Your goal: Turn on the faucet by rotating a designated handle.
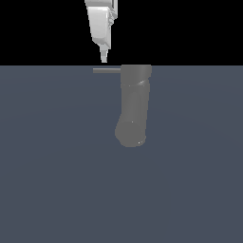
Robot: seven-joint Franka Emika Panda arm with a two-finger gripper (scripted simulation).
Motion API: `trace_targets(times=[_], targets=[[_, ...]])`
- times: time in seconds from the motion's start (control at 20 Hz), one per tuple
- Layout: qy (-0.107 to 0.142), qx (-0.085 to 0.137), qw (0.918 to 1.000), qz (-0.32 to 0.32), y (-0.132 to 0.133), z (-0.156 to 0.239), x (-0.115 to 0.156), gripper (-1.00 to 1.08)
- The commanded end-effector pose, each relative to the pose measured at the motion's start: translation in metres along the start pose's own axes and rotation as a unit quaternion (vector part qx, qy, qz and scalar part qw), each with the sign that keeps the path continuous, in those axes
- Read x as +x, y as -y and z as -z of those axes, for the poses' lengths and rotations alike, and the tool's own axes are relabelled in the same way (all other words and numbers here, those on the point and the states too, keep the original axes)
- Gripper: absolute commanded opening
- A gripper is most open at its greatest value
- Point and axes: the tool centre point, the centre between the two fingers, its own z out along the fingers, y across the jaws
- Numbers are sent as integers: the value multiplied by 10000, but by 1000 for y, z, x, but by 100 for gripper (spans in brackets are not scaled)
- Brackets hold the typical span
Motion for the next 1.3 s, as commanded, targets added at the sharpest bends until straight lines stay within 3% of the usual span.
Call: trace_targets(times=[0.0, 0.4, 0.85, 1.25], targets=[[-30, 10, 9997, -240, 7, -10, -3, -100], [-92, 27, 9976, -684, 21, -31, -9, -100], [-104, 29, 9971, -755, 23, -34, -10, -100], [-104, 29, 9971, -755, 1, -35, -12, -100]])
